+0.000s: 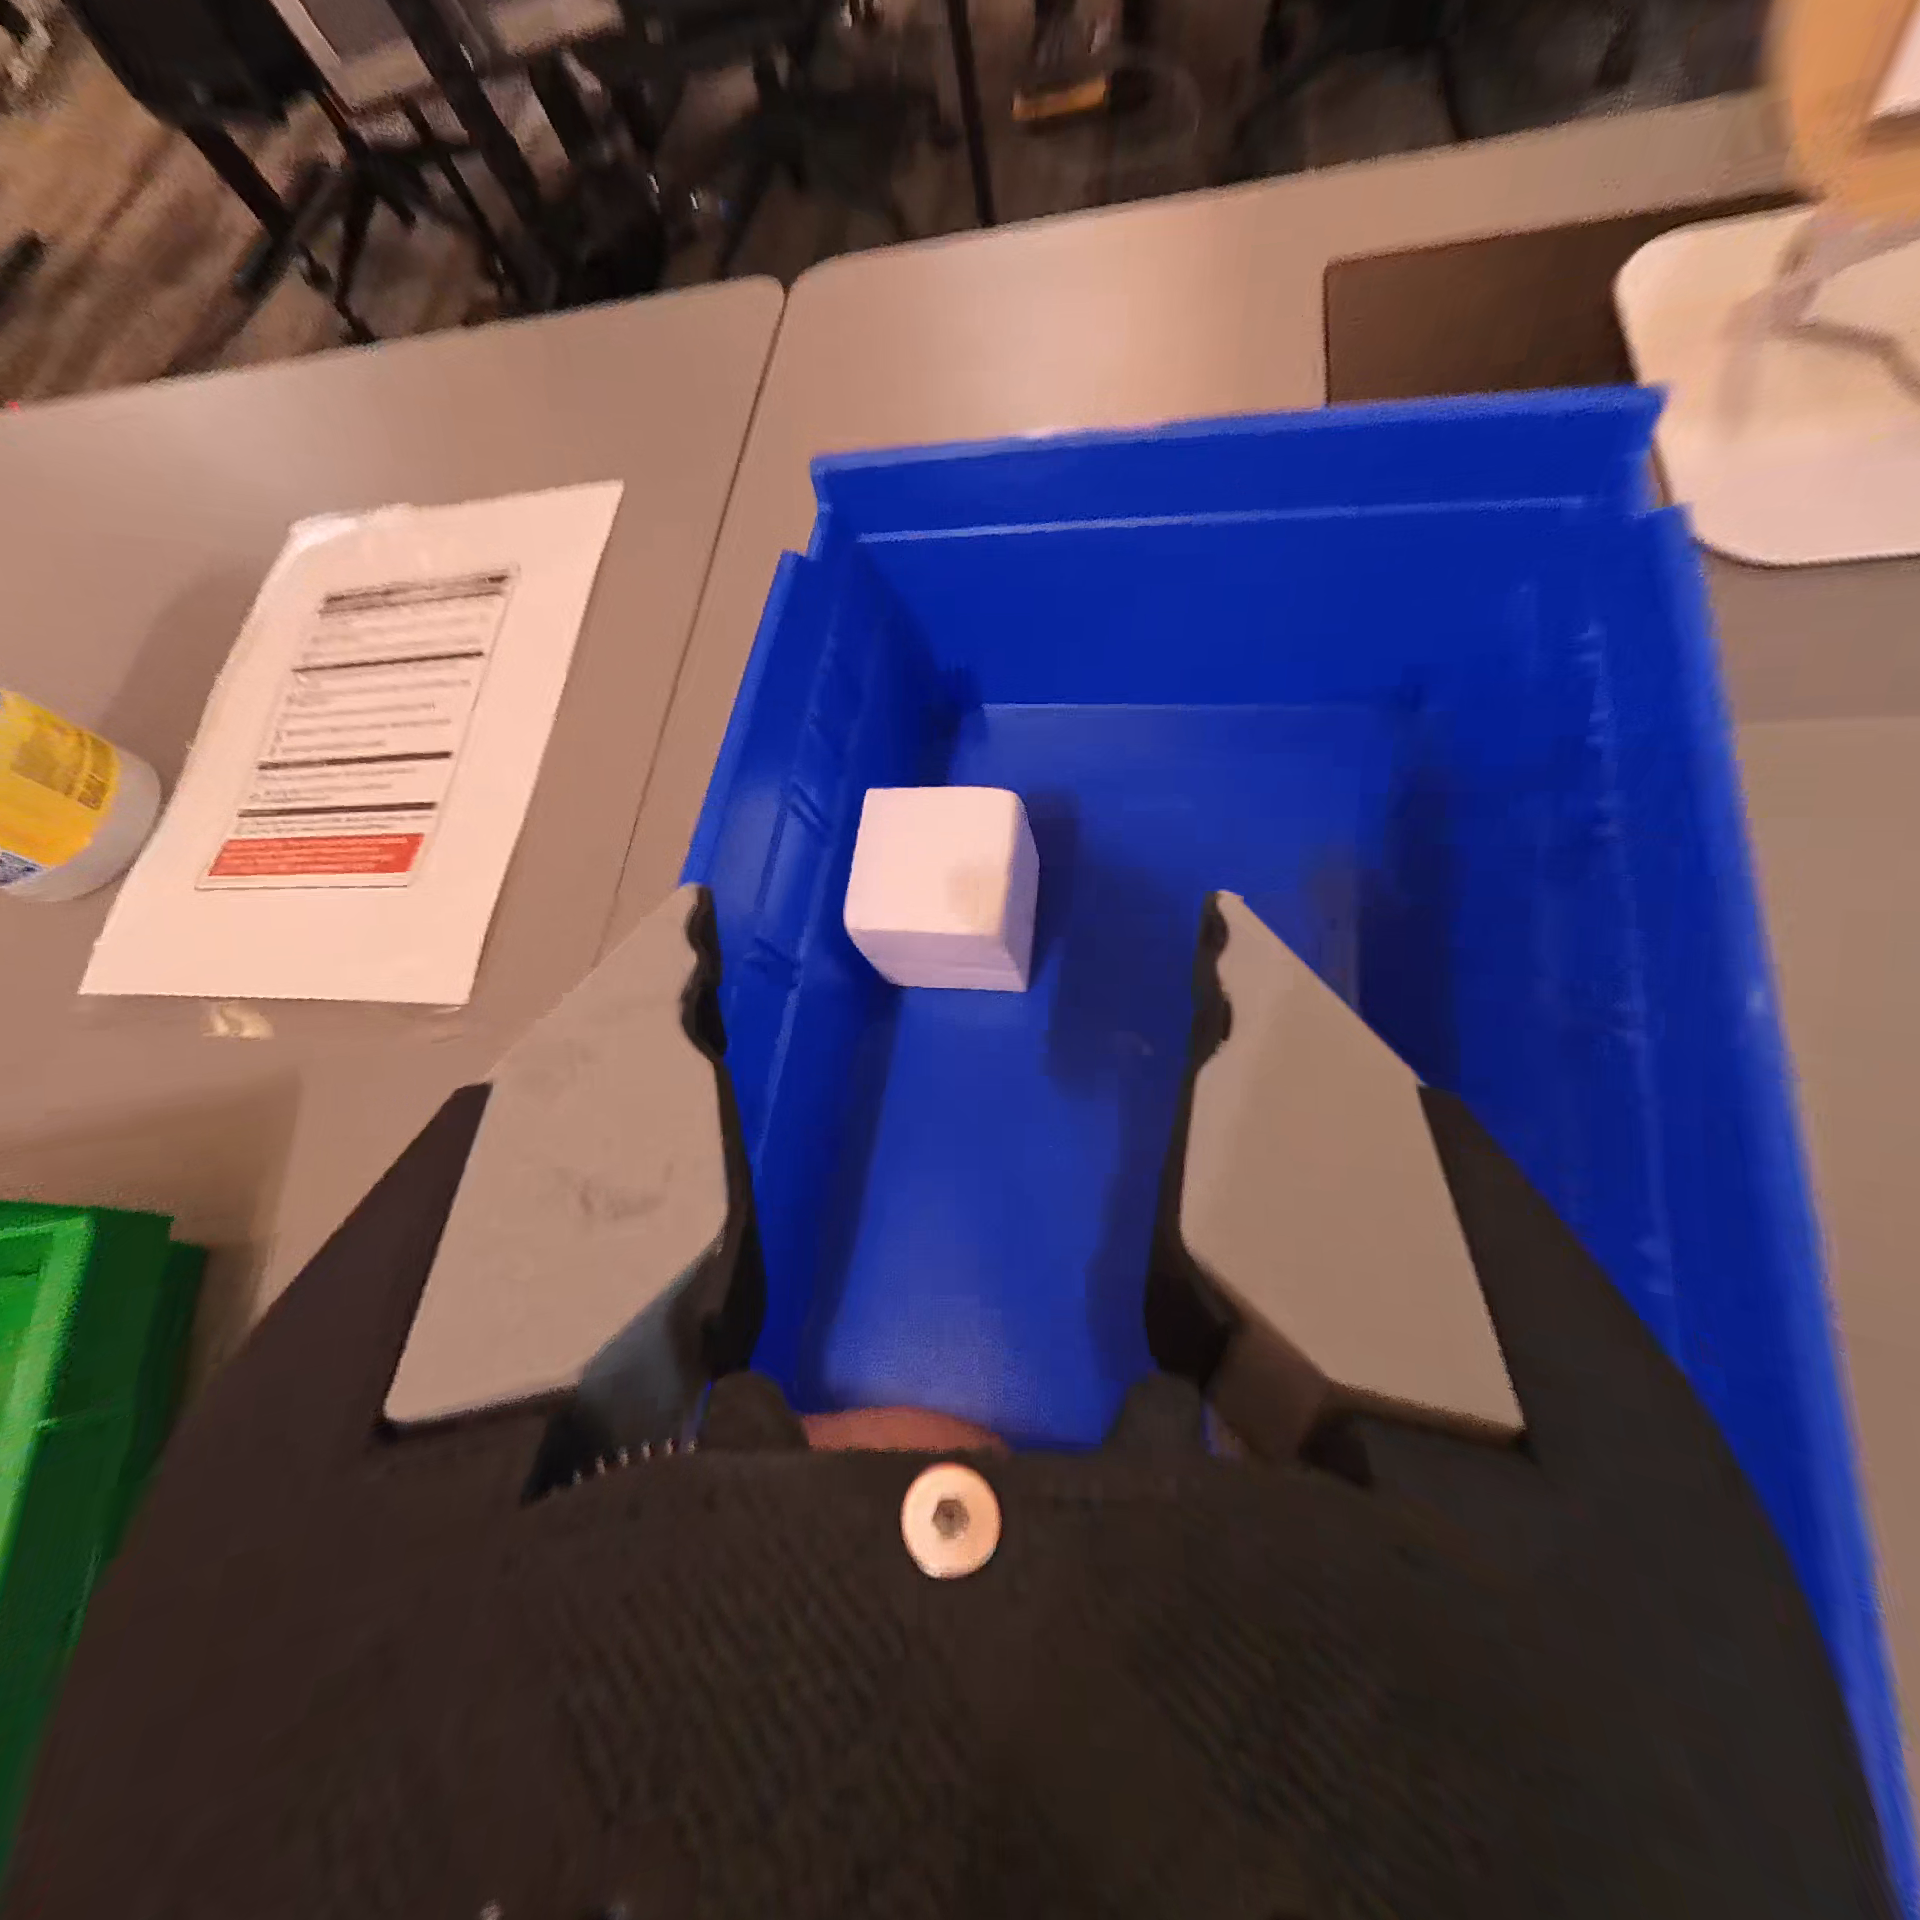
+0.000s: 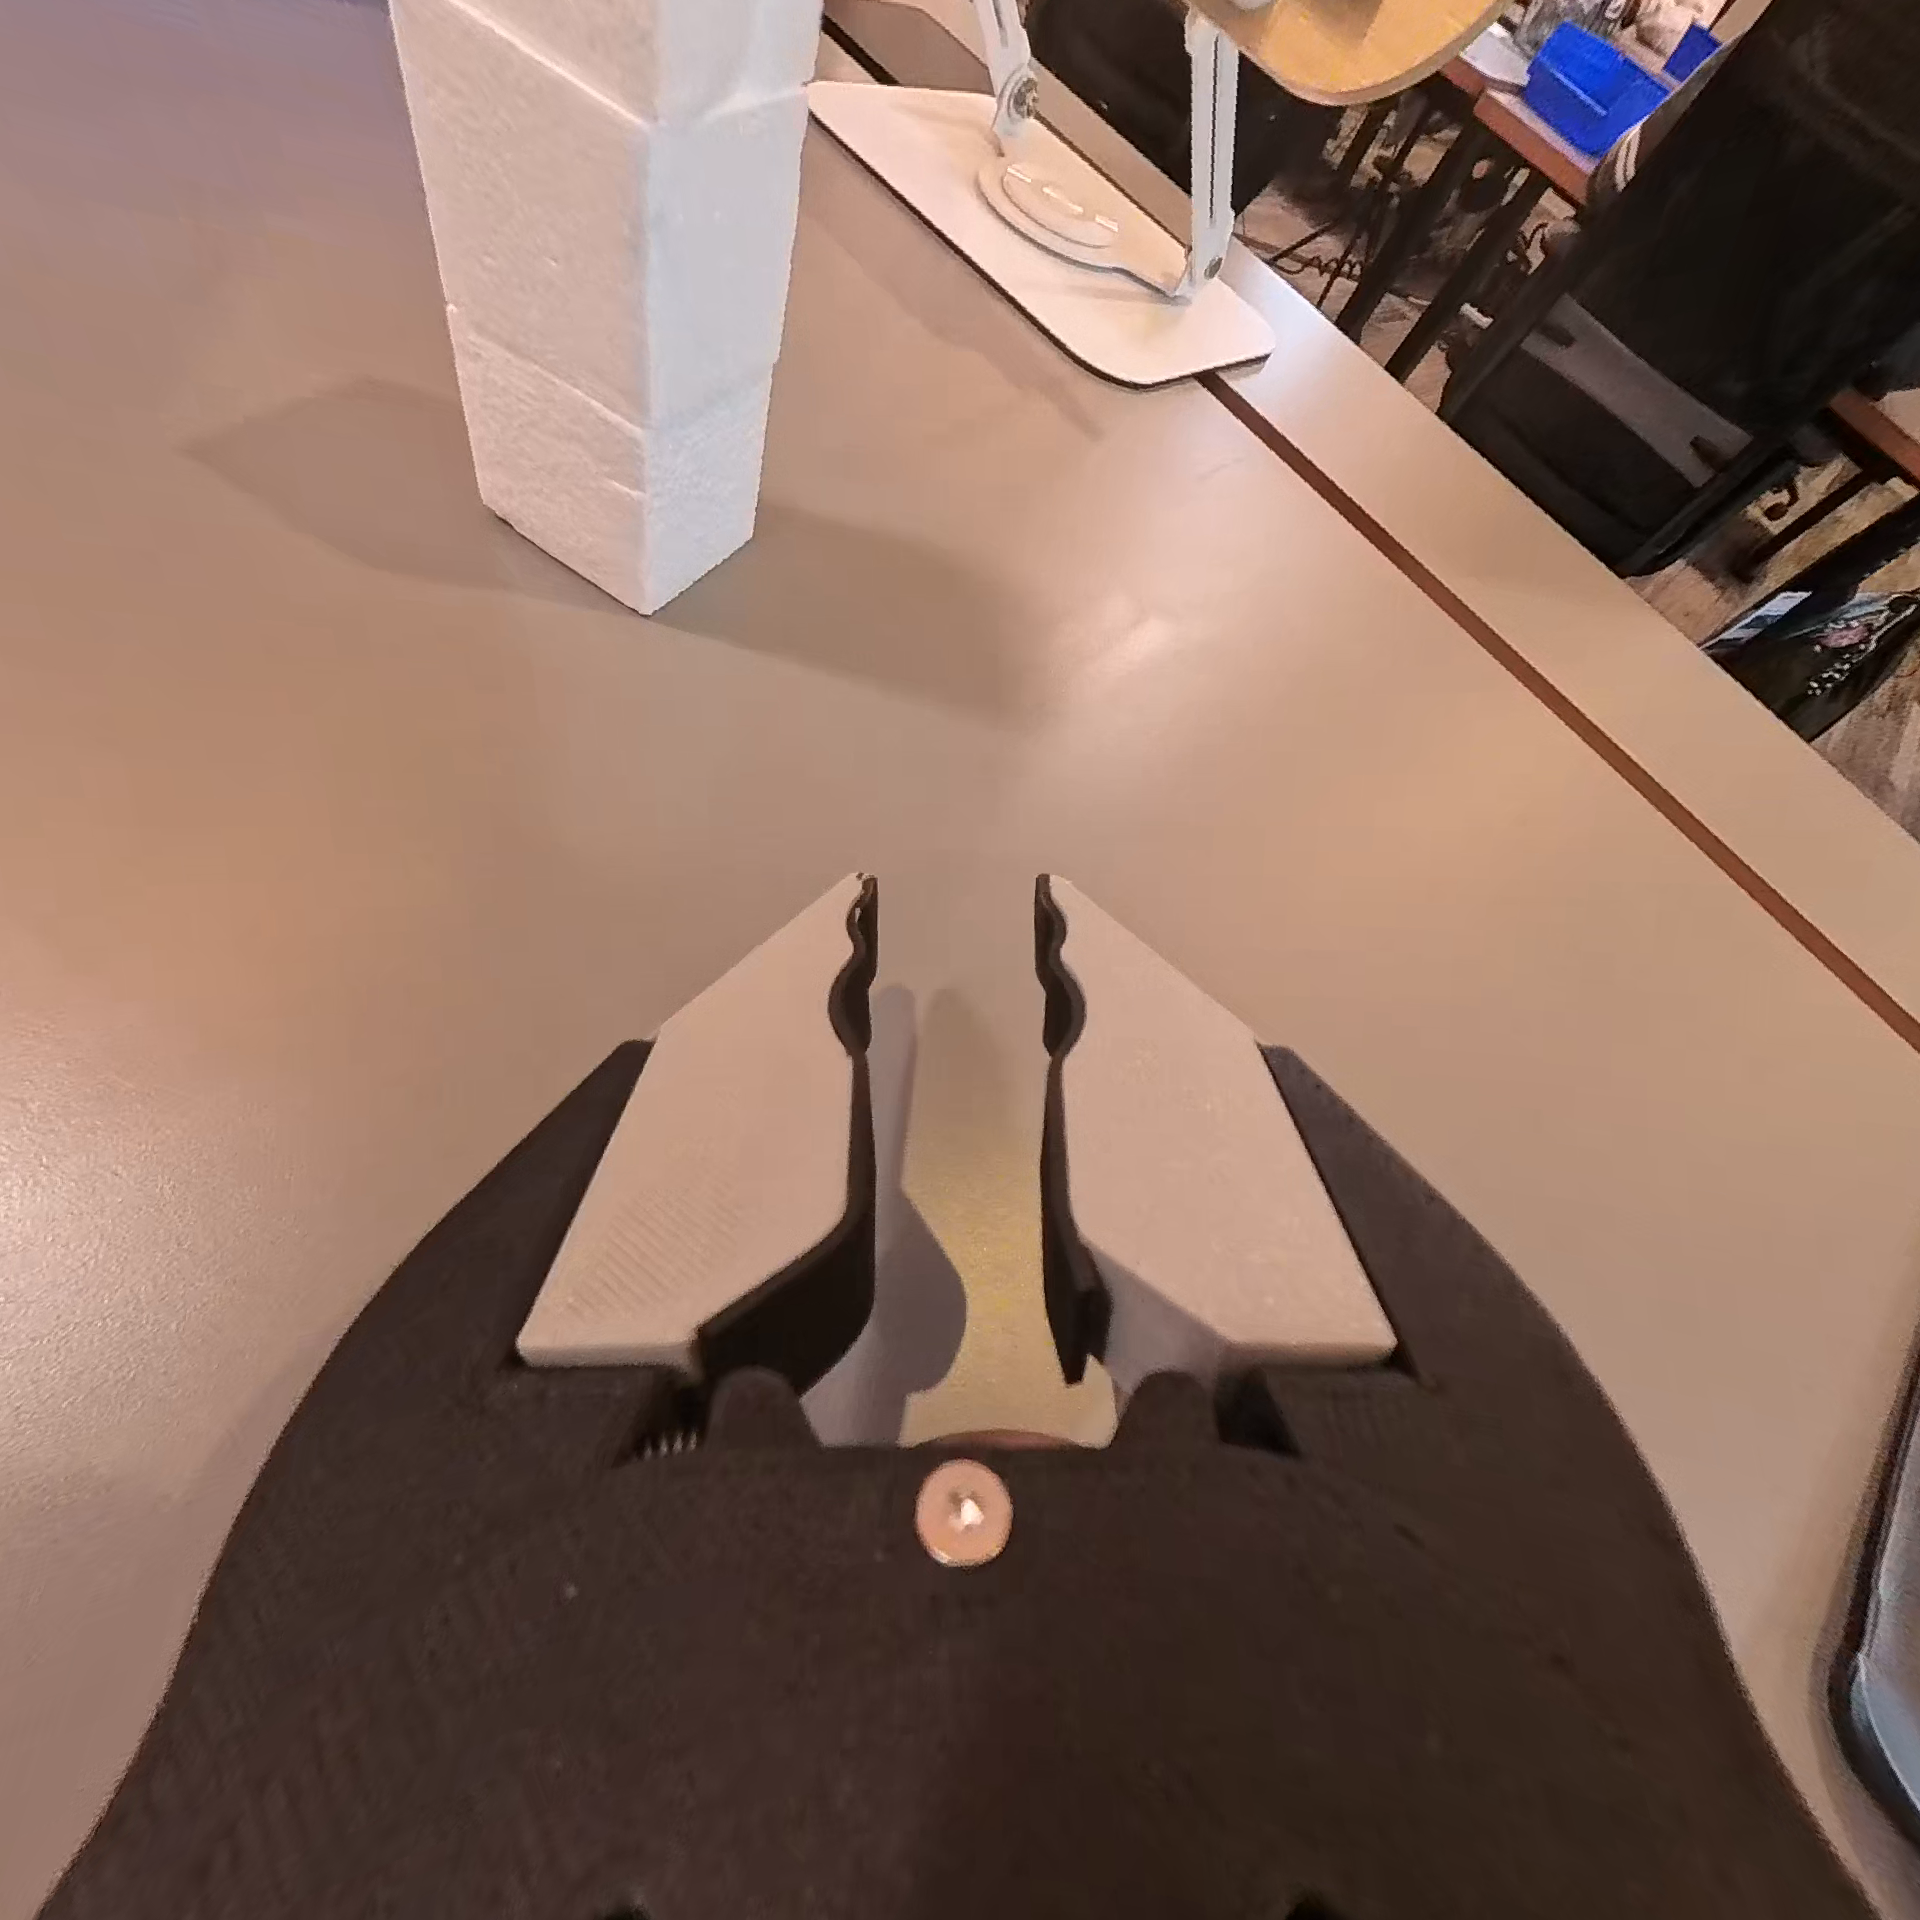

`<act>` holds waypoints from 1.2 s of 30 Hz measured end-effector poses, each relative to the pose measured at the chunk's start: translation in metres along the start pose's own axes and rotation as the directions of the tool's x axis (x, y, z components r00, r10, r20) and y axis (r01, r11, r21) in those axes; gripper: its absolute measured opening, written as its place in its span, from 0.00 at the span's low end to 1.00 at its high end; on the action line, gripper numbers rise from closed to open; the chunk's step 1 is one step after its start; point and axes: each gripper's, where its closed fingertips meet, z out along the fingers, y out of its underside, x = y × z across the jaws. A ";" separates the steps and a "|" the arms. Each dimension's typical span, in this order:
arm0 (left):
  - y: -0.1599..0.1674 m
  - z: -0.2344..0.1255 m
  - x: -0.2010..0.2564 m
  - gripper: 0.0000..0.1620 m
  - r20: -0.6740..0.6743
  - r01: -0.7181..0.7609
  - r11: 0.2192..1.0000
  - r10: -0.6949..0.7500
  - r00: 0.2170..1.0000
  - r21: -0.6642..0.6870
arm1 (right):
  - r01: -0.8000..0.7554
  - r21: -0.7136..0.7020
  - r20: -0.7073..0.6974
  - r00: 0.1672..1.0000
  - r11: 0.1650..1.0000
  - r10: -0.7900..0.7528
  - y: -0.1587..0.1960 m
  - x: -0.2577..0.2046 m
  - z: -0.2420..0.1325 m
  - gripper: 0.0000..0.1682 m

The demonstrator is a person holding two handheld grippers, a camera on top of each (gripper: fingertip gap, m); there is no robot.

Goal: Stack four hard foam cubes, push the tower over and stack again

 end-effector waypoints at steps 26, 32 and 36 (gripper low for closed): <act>0.037 0.082 0.042 0.35 -0.108 -0.182 0.956 0.161 0.981 -0.230 | -0.020 0.018 0.040 0.999 1.000 0.020 -0.003 -0.004 -0.002 0.17; 0.043 0.065 0.057 0.40 -0.124 -0.288 0.937 0.268 0.955 -0.199 | -0.018 0.033 0.033 0.999 0.999 0.017 -0.007 -0.004 -0.004 0.16; 0.048 0.068 0.060 0.51 -0.124 -0.284 0.938 0.263 0.957 -0.201 | -0.019 0.028 0.025 1.000 0.999 0.018 -0.005 -0.002 -0.004 0.16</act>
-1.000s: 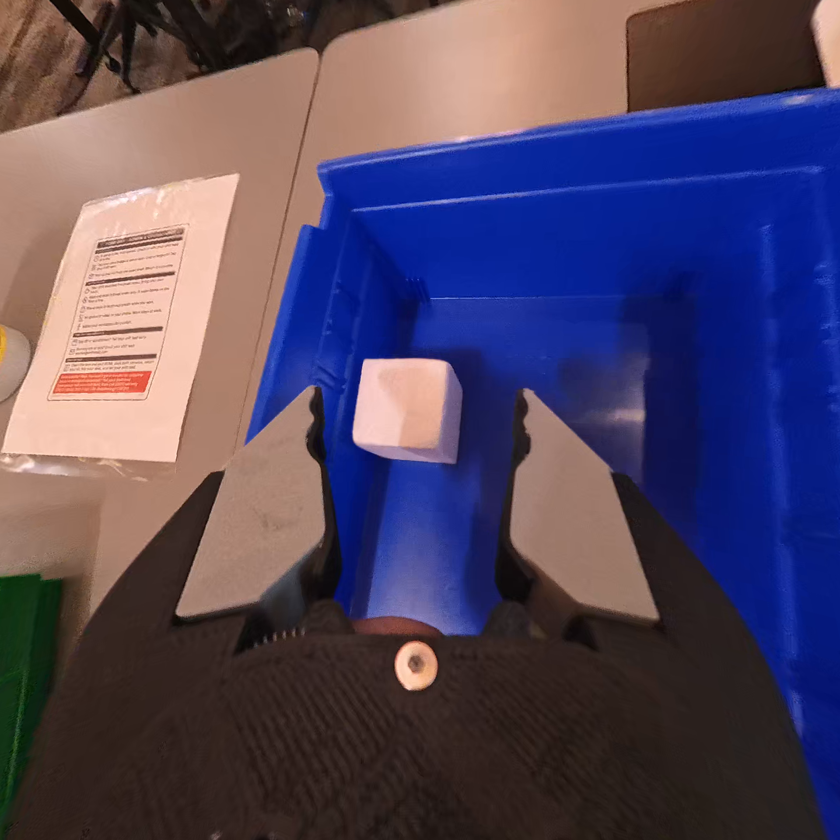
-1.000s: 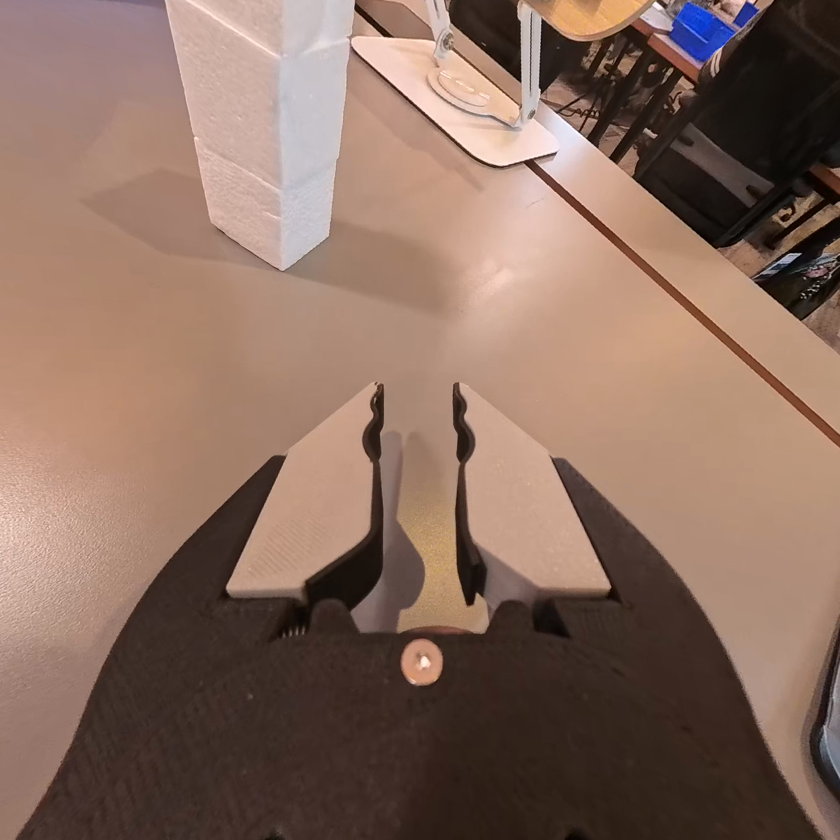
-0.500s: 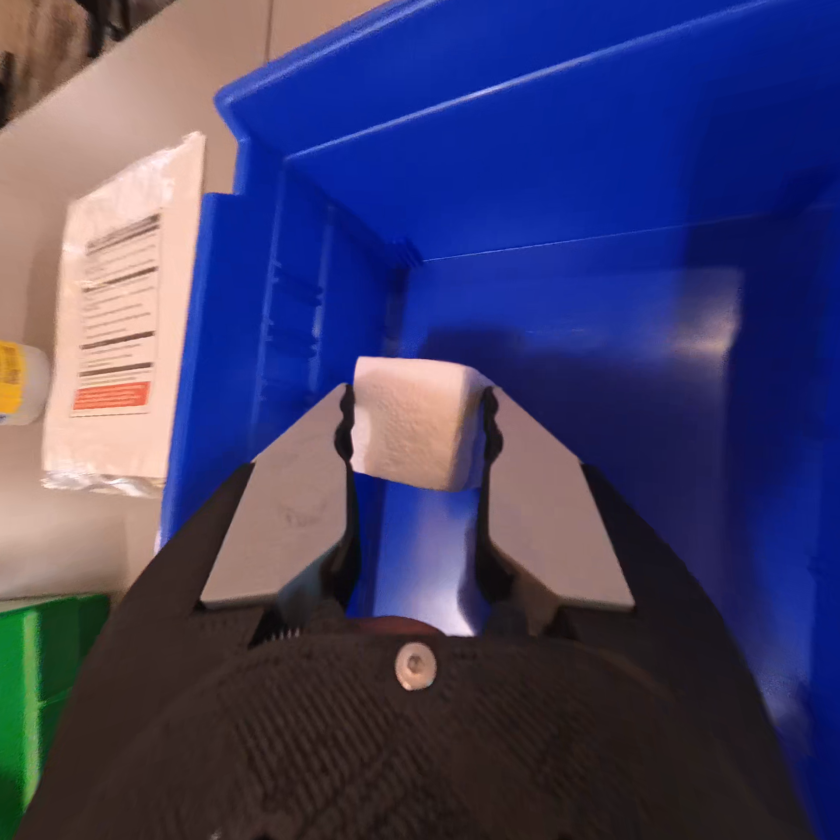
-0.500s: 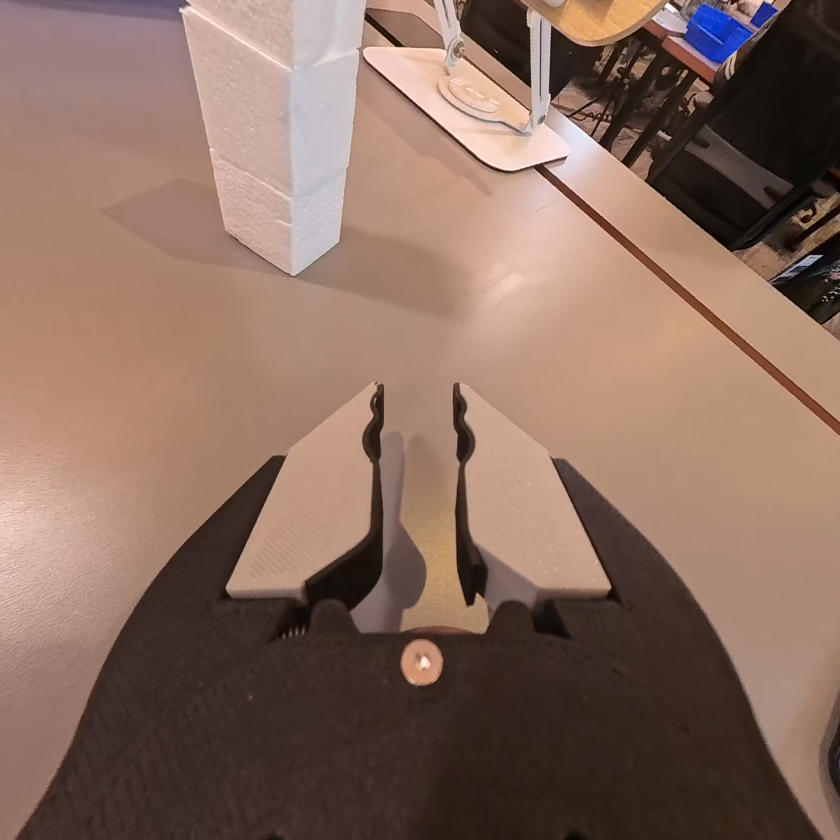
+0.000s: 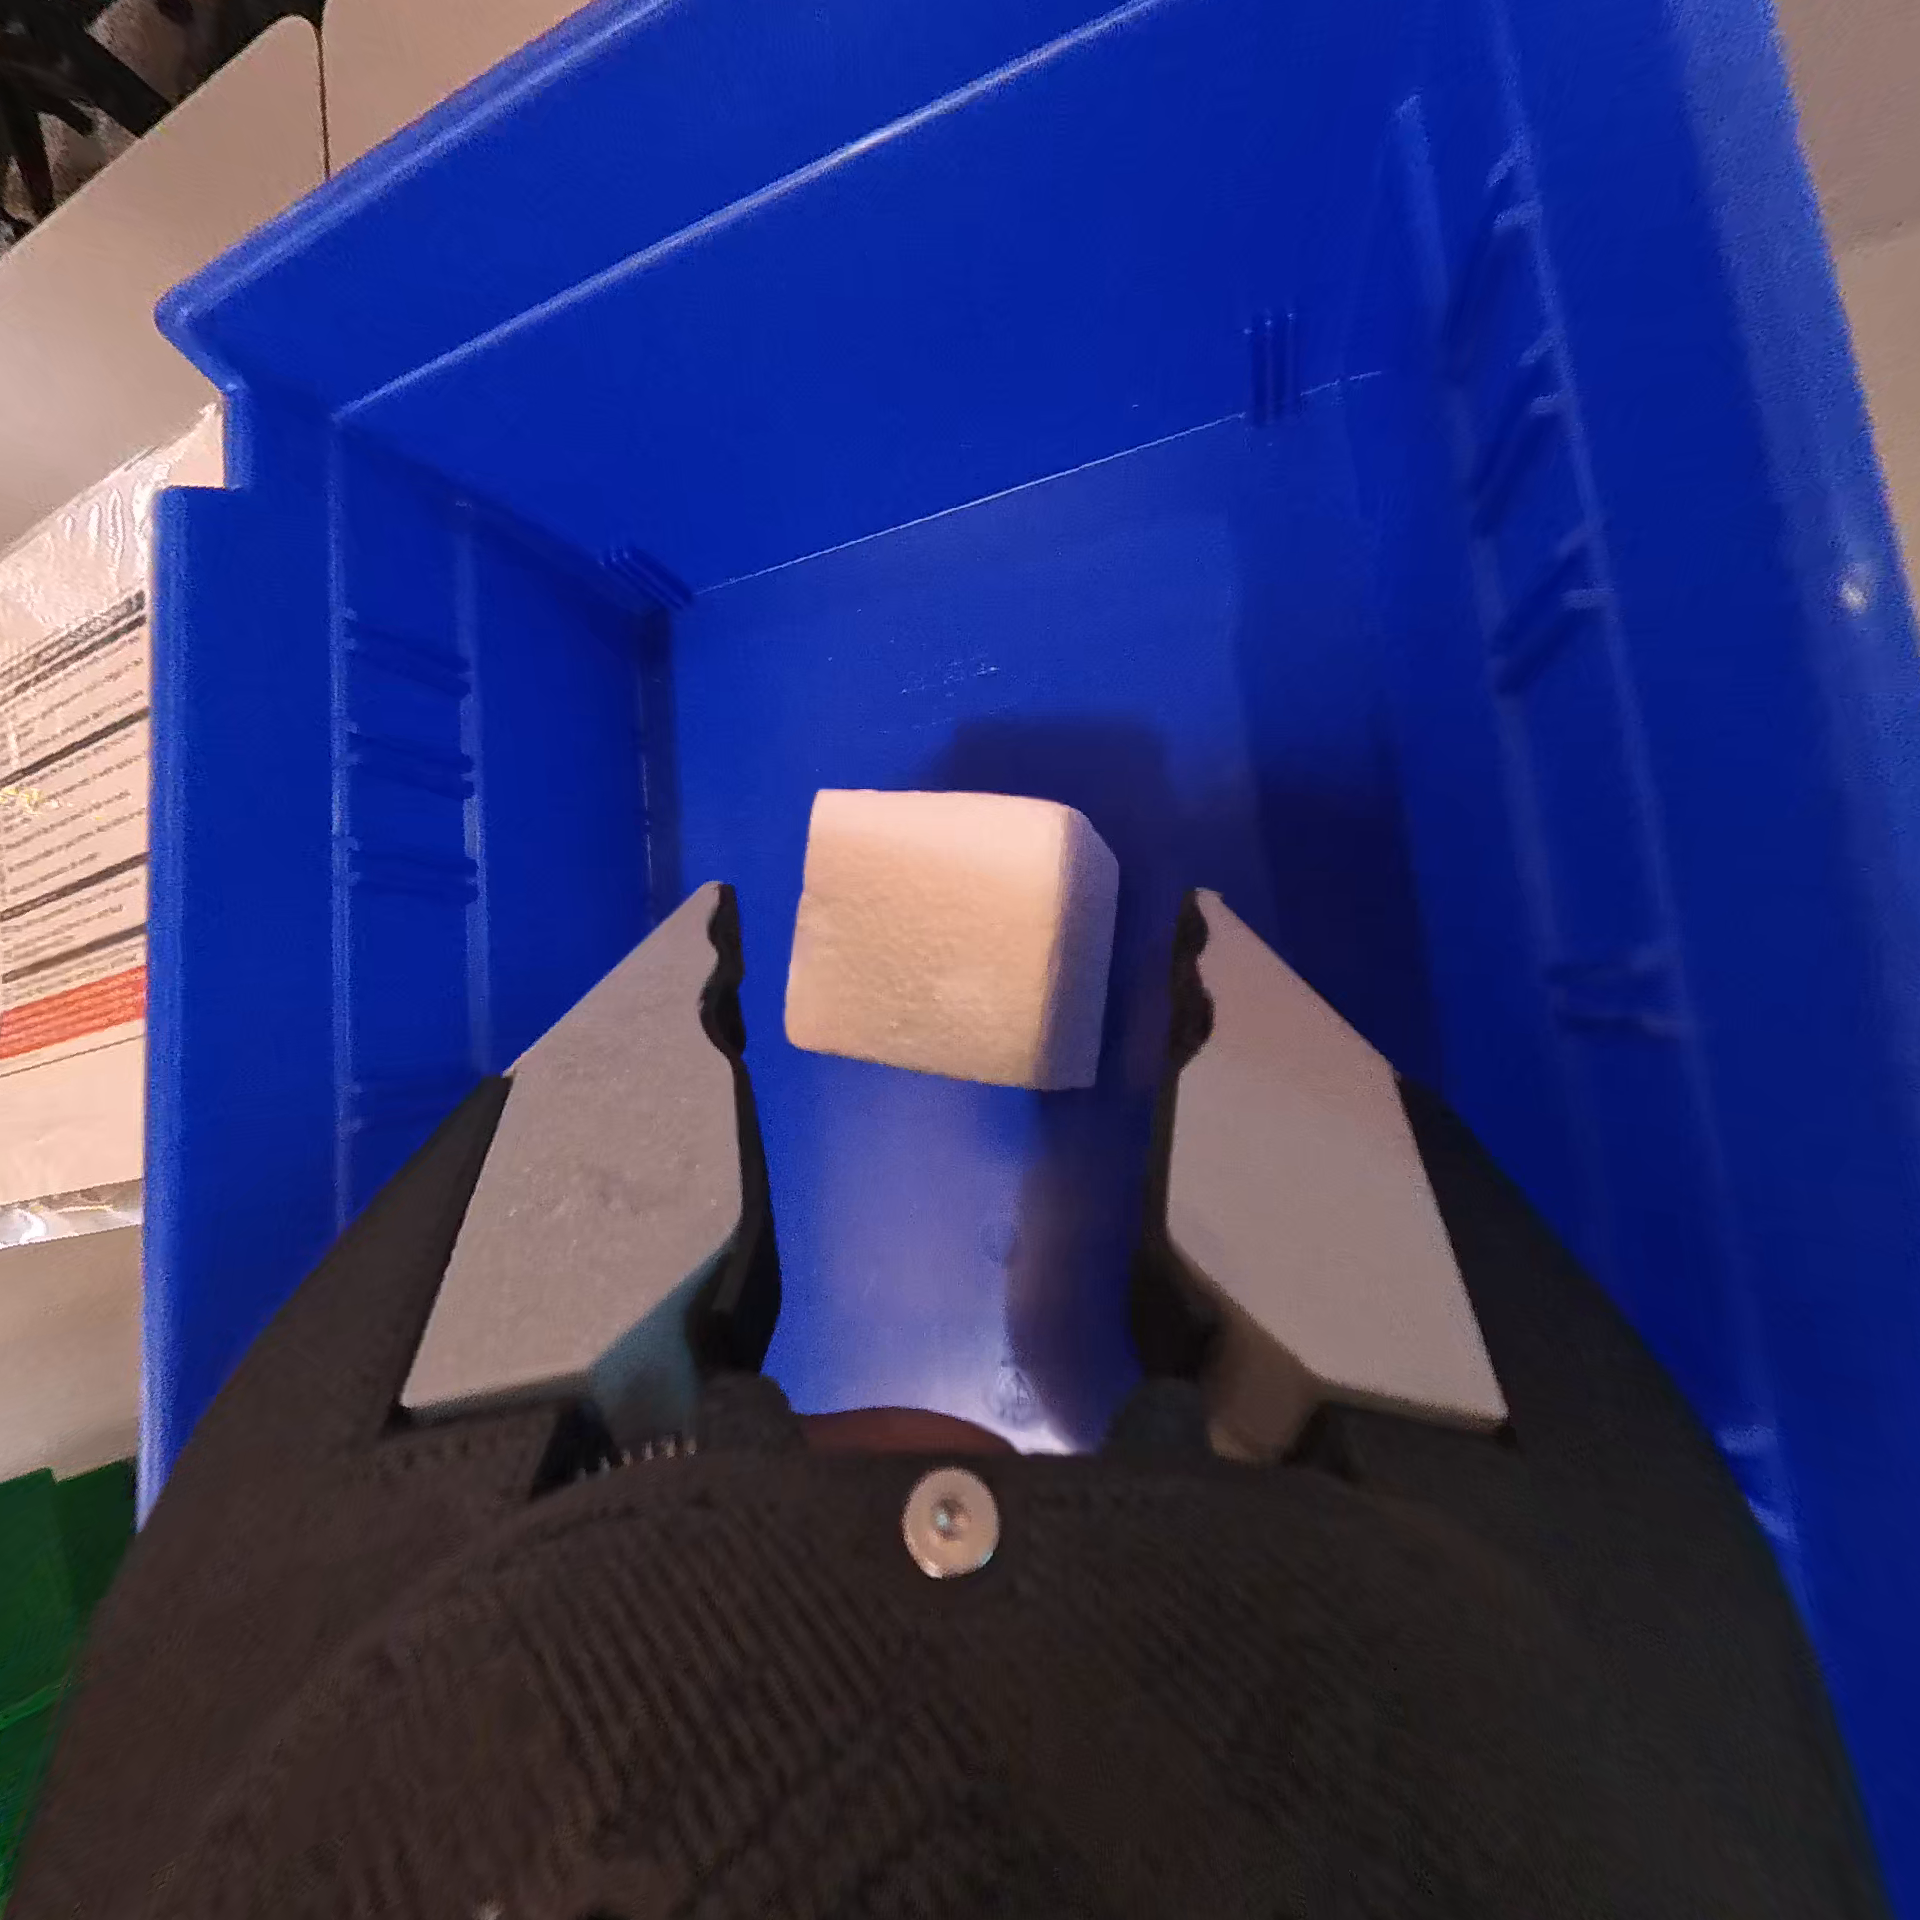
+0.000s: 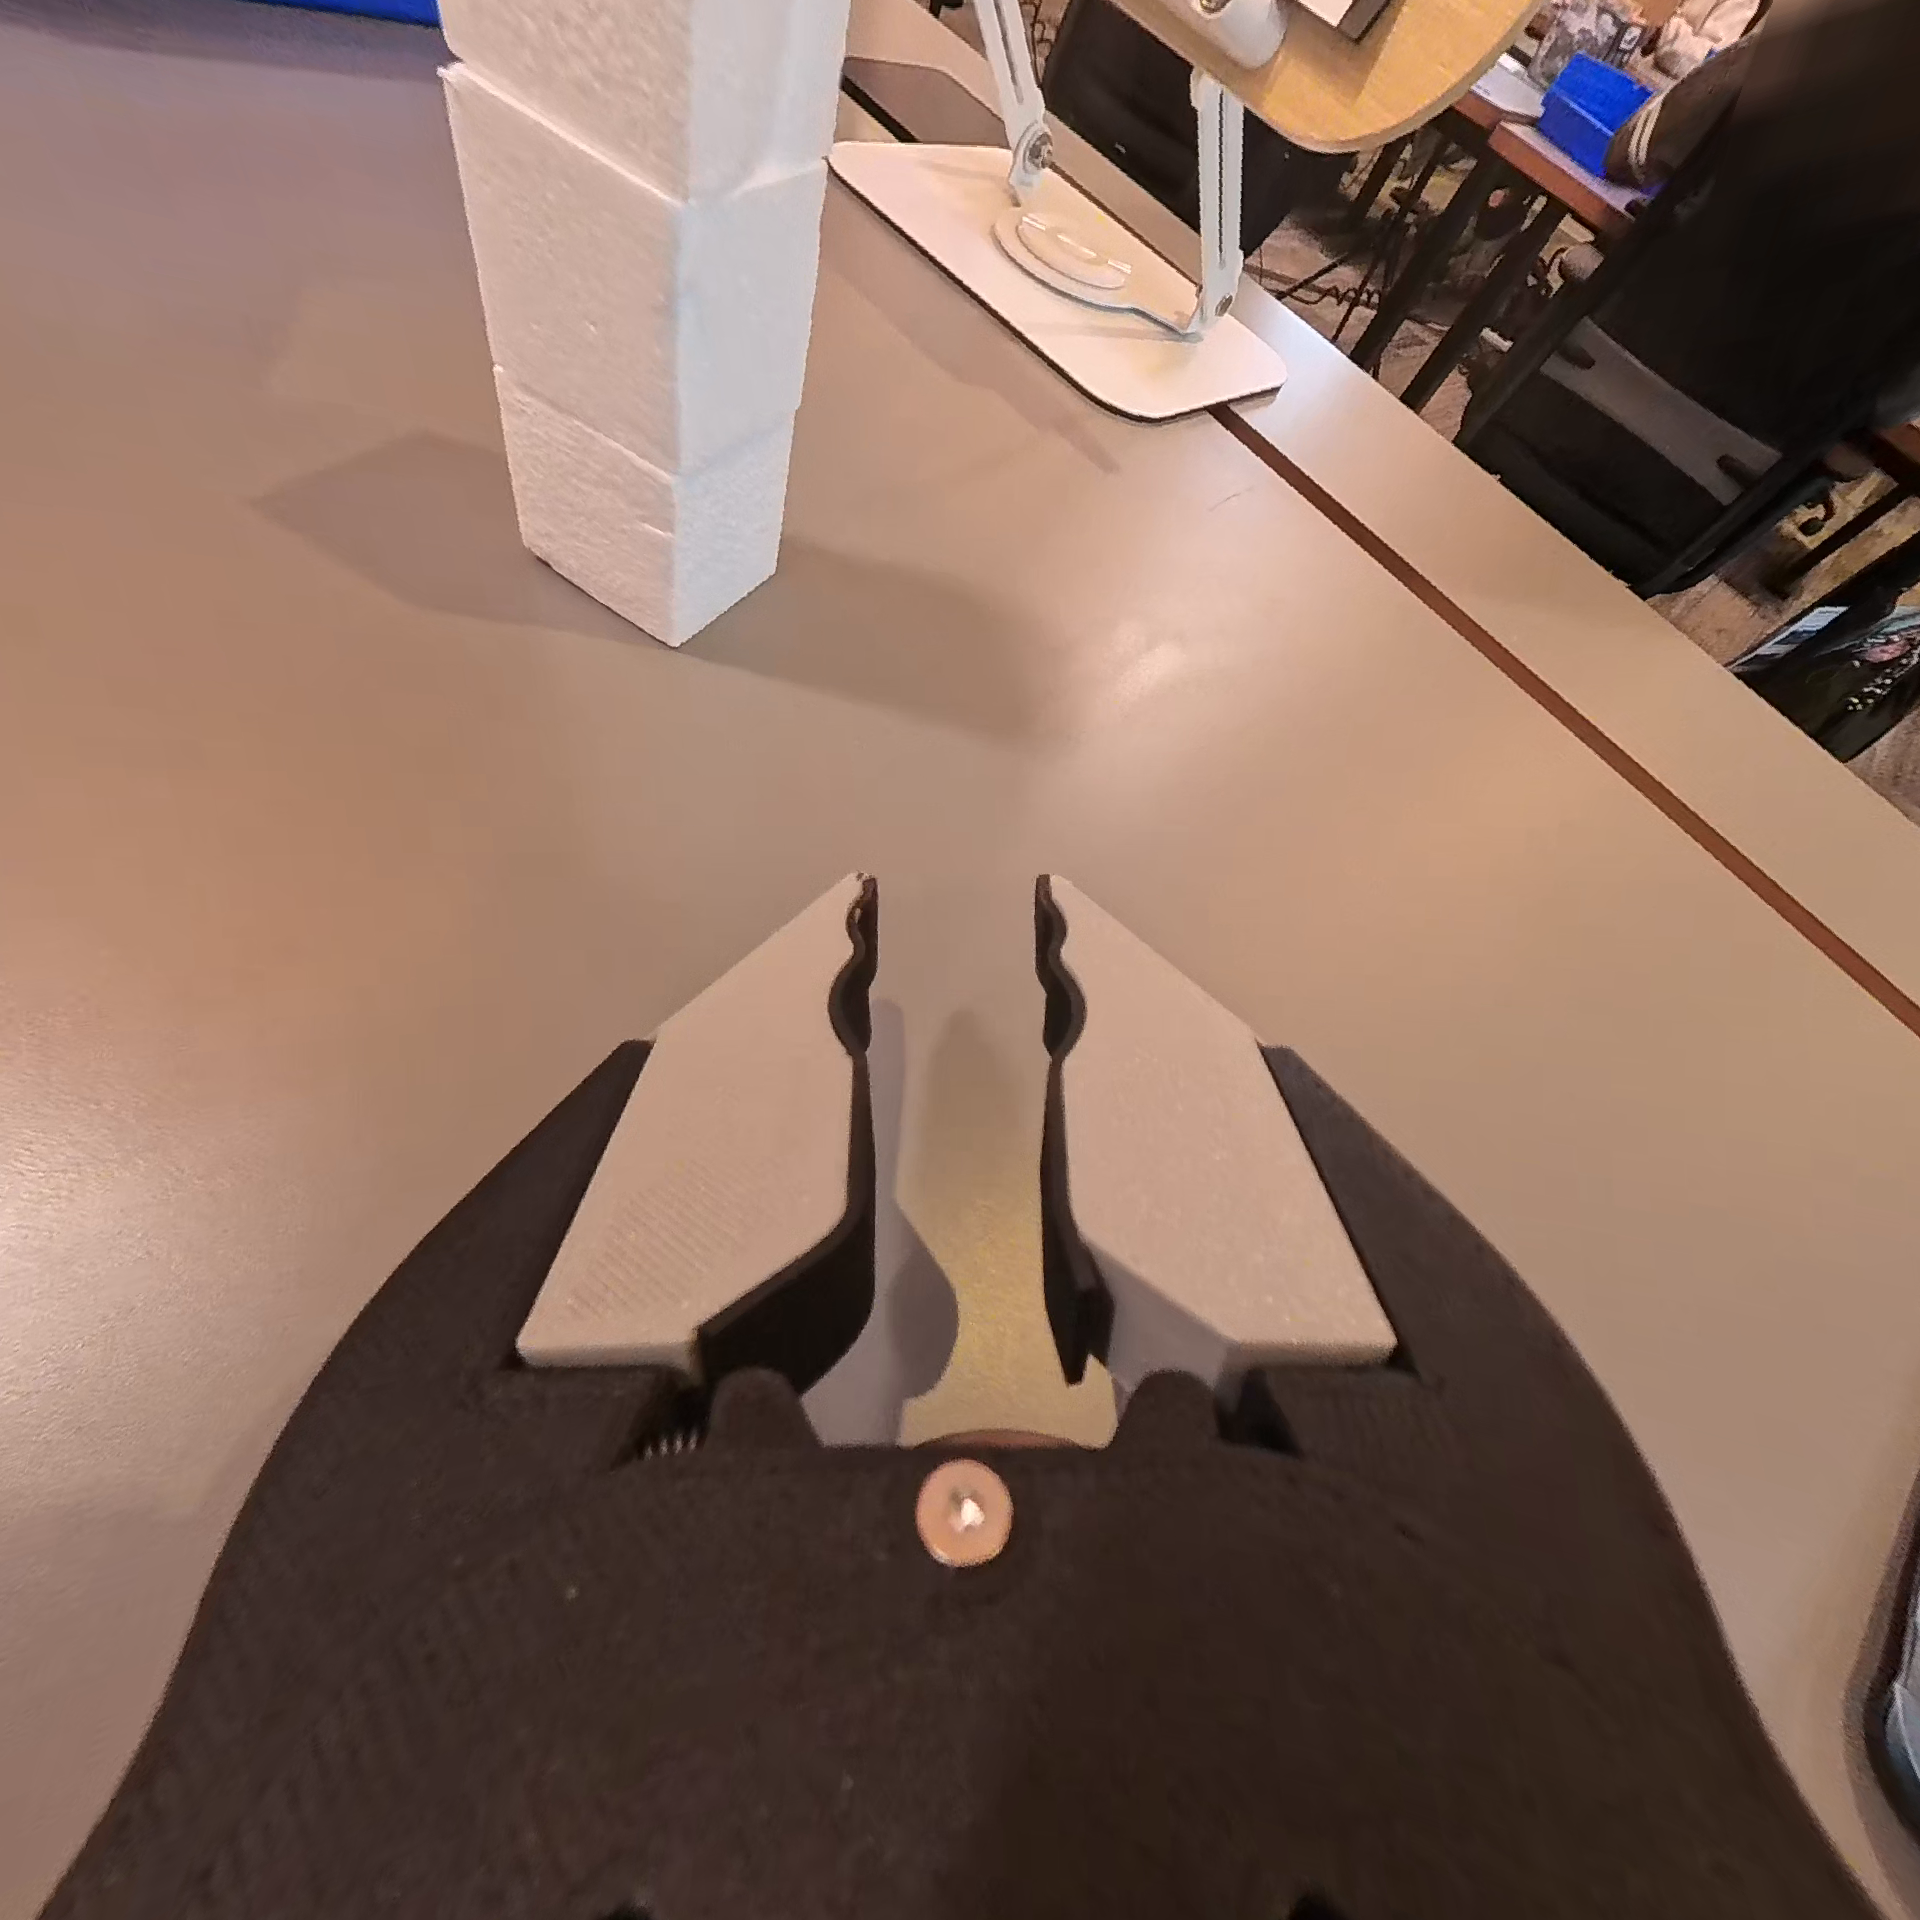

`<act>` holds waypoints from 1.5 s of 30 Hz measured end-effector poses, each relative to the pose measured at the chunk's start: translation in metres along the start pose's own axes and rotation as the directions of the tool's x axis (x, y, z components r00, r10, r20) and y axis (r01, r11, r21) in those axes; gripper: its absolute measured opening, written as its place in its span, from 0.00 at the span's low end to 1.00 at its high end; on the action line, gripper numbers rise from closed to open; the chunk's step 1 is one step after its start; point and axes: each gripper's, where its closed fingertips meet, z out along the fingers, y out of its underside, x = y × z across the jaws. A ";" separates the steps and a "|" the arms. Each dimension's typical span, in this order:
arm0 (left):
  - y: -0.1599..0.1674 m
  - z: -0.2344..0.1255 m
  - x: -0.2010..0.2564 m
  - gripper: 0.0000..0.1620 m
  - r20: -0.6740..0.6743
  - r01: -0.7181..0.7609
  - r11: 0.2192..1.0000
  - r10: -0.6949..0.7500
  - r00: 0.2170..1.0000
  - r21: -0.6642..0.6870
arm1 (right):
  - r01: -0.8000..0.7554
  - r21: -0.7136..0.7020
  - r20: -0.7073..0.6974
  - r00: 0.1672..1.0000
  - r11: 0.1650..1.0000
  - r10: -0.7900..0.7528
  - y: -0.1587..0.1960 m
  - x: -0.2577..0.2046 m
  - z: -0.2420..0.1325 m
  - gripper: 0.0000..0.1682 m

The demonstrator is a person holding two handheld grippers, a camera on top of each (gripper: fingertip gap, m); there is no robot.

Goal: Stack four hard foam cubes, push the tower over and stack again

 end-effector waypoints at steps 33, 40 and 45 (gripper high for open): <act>-0.164 -0.265 0.308 0.39 -0.472 -0.158 0.729 0.576 0.667 0.666 | -0.051 -0.013 -0.021 0.999 0.999 0.050 0.008 0.016 0.001 0.15; -0.170 -0.265 0.343 0.39 -0.519 -0.205 0.709 0.653 0.552 0.674 | -0.027 -0.026 -0.018 0.999 0.999 0.027 0.010 0.014 0.002 0.15; -0.179 -0.263 0.347 0.39 -0.506 -0.231 0.702 0.666 0.548 0.673 | -0.028 -0.025 -0.016 0.999 0.999 0.028 0.010 0.013 0.002 0.15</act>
